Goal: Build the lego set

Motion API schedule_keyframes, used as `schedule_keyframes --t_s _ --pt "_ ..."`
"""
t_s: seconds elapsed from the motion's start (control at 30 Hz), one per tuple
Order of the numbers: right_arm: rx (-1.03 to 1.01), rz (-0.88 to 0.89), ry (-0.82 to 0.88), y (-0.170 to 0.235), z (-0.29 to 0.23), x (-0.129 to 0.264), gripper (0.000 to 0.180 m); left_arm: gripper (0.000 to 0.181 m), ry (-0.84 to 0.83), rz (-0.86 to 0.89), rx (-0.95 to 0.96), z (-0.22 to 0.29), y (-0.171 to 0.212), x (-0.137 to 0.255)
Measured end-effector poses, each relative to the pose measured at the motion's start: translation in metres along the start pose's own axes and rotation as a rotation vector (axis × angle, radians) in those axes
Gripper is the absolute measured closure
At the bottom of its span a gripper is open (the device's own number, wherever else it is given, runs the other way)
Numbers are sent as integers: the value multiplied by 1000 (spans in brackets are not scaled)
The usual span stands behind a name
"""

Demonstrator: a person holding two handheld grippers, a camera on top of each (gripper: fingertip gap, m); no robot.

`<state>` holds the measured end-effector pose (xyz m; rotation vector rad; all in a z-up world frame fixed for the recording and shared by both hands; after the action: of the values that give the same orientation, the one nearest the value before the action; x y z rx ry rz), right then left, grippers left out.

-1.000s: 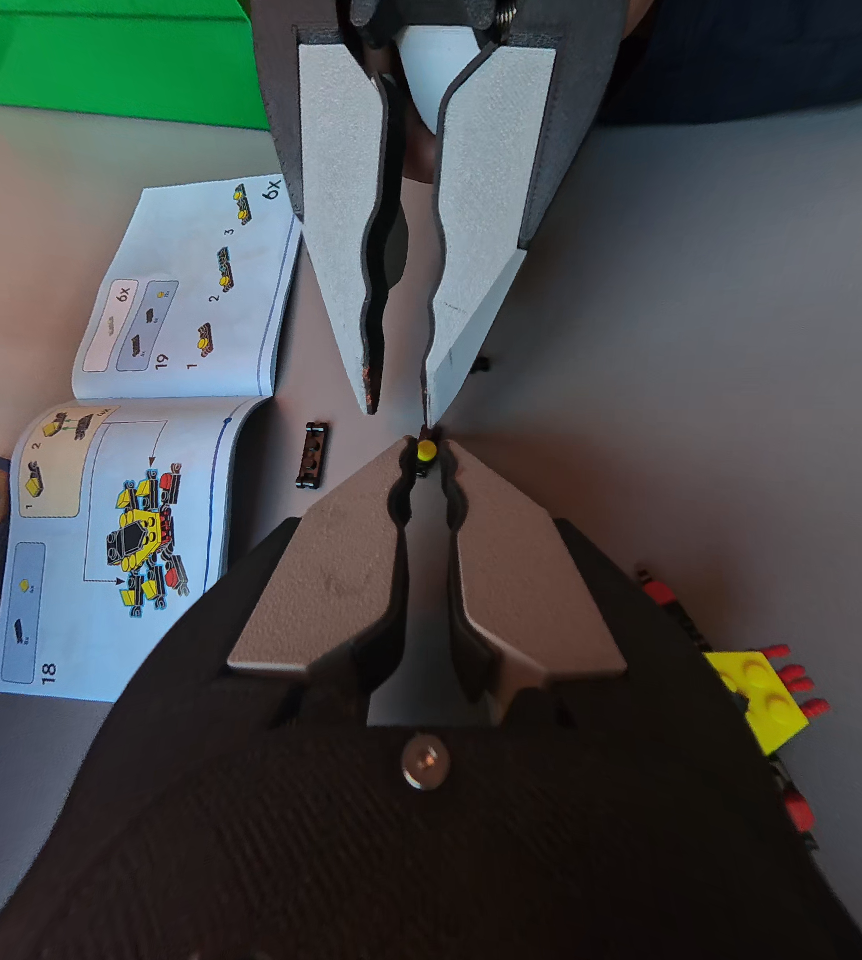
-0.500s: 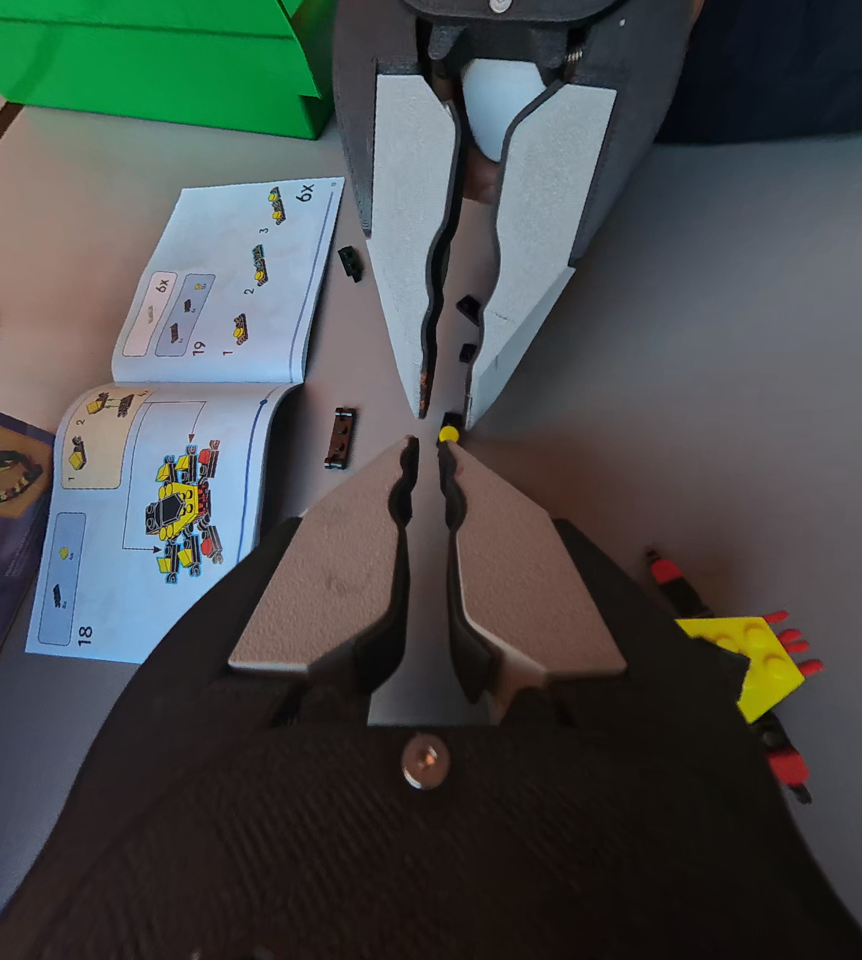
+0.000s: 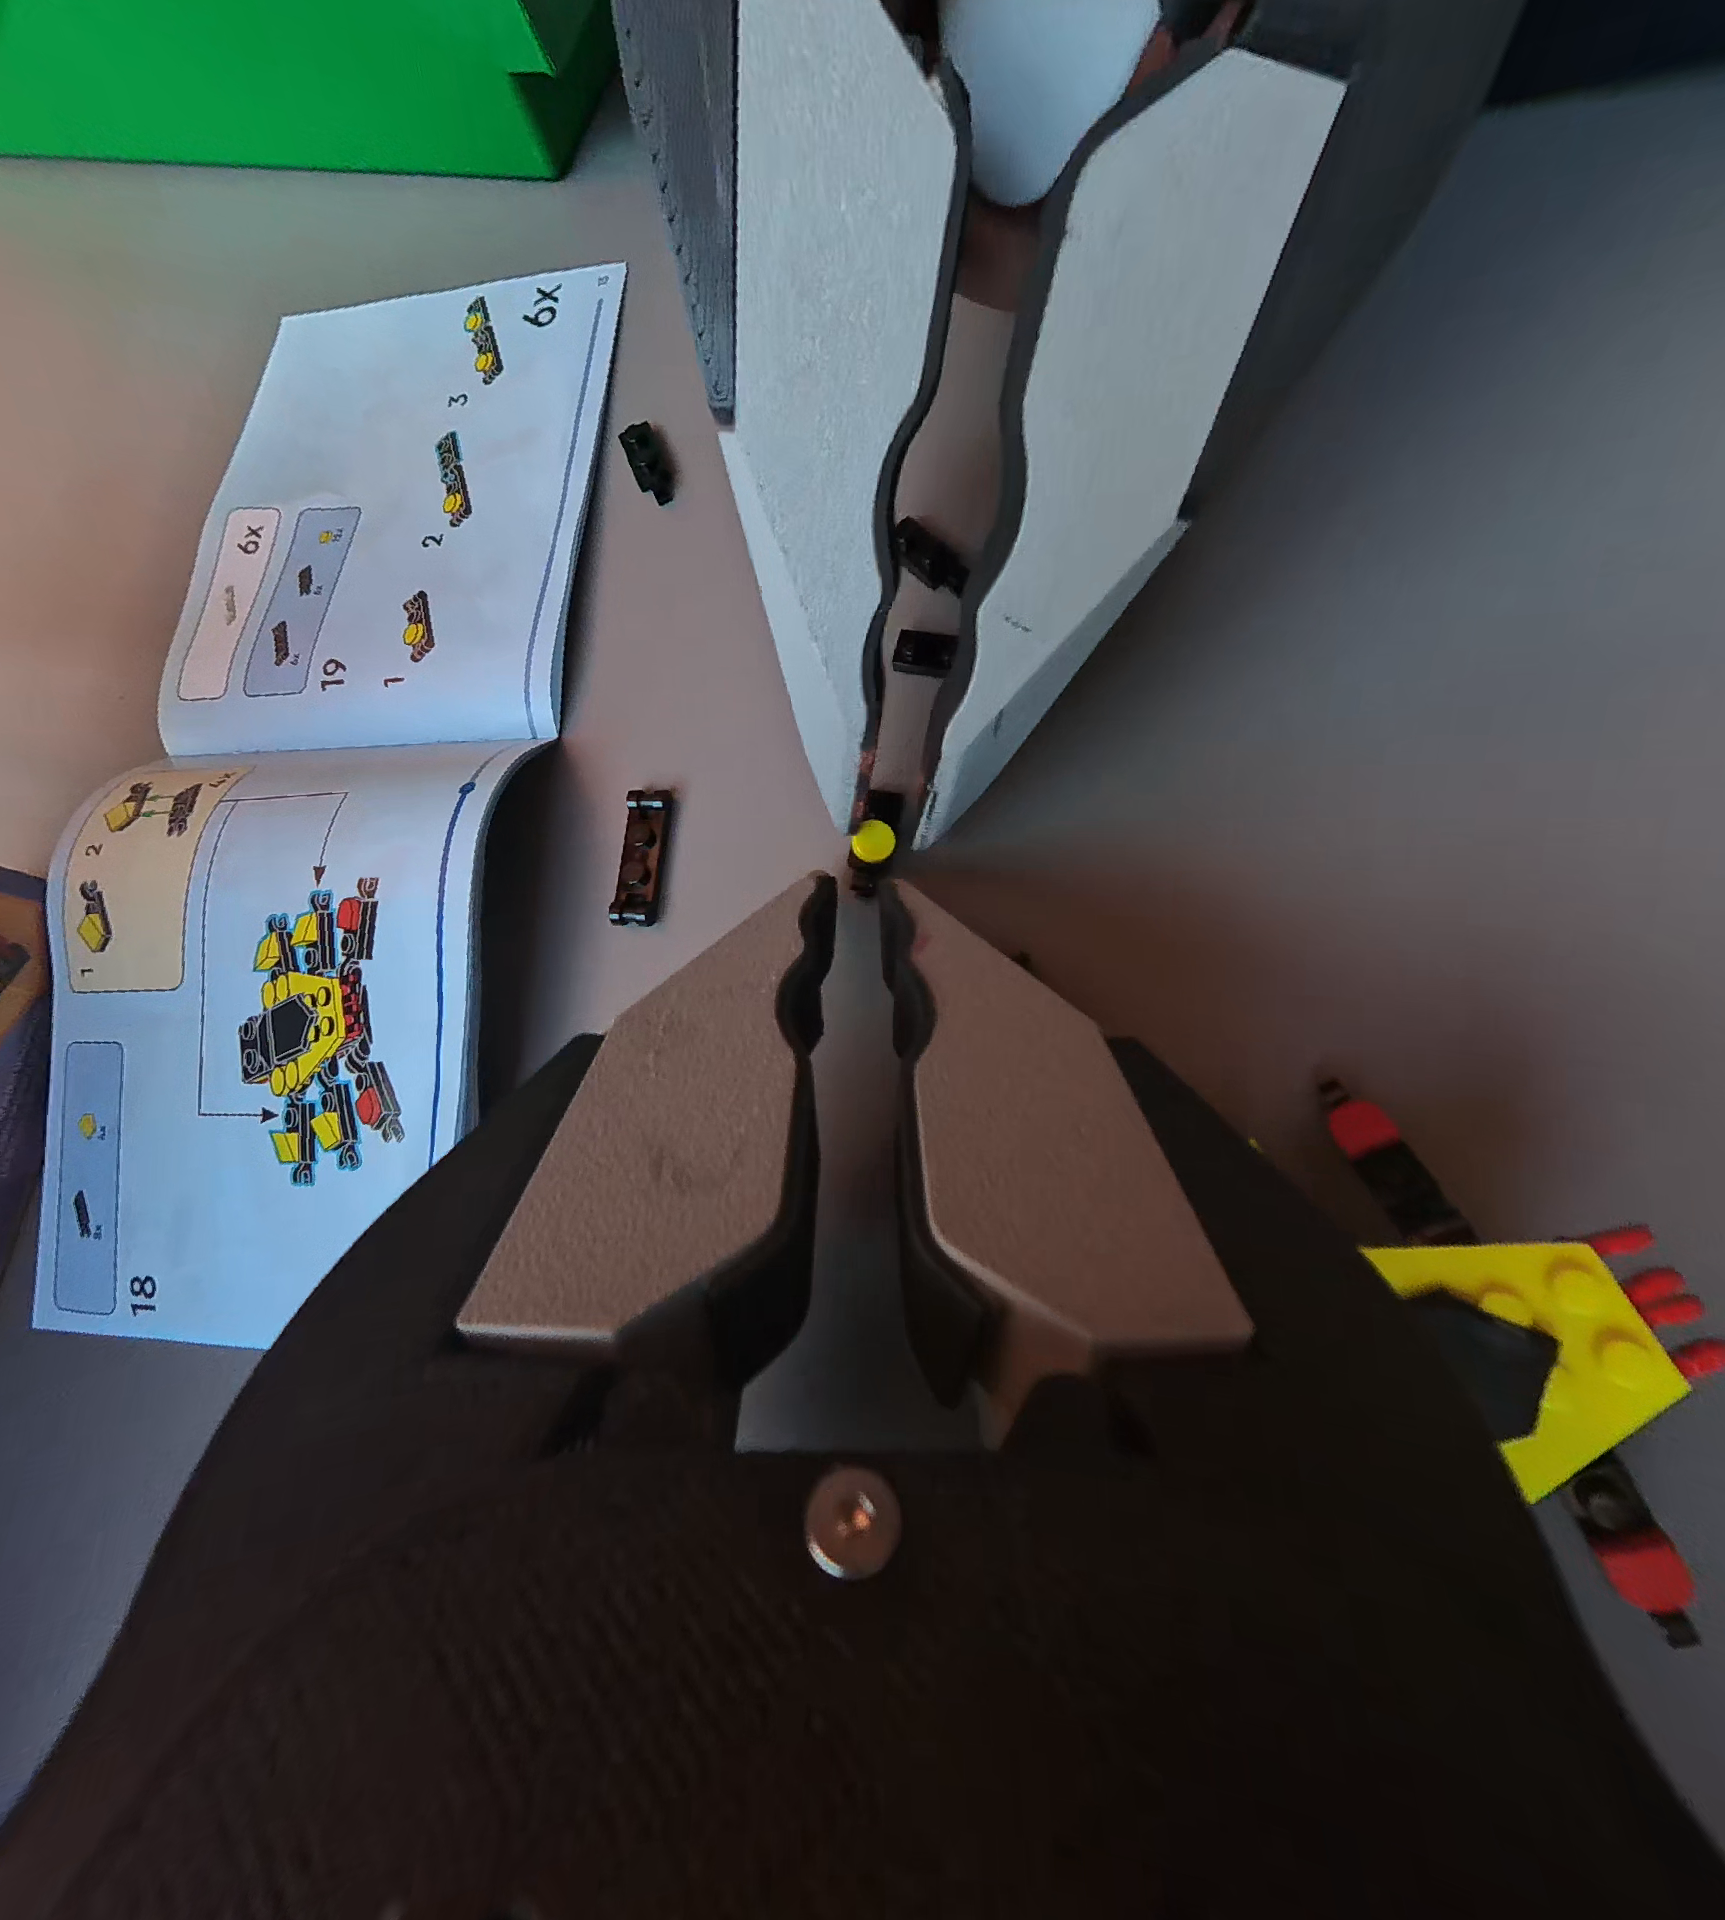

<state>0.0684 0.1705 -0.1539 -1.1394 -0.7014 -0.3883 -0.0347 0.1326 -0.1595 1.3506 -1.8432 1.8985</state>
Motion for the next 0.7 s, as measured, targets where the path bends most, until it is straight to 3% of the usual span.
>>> schedule_keyframes --t_s 0.03,0.7 --pt "2 -5 2 0 0 -1 173 176 0 1 -2 0 0 0" --pt "8 -14 7 1 -1 0 174 178 6 1 -14 3 -1 -1"
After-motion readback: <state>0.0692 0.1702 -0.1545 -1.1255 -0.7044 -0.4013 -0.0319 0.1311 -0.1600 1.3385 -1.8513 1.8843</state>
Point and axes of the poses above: each gripper's, where its closed fingertips meet, x back along the fingers, y out of its underside, z = x × y across the jaws, the point moved 8 cm from there along x, back along the fingers
